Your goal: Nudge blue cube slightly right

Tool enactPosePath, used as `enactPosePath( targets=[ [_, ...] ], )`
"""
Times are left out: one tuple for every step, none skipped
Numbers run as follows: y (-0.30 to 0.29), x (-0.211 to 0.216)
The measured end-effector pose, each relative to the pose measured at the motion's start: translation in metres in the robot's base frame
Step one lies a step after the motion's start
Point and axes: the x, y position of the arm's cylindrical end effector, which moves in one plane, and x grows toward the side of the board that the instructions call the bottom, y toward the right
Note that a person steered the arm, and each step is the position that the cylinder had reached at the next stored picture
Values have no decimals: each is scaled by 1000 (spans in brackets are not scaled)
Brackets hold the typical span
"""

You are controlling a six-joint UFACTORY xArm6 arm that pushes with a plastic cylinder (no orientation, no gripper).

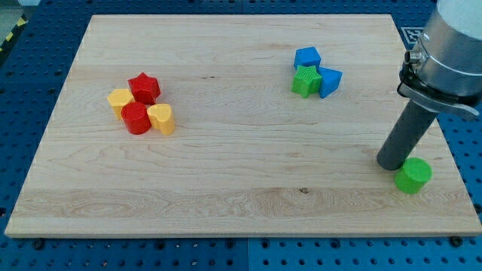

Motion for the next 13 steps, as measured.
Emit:
enactPosePath(
  targets=[
    [0,1],
    [-9,-10],
    [-57,-50],
    [-112,-88],
    [-161,-132],
    [-166,-141],
    [-195,-205],
    [-196,-270],
    [-155,-287],
    [-140,-264],
    [-137,-231],
    [-113,-222],
    [-102,-213]
  ],
)
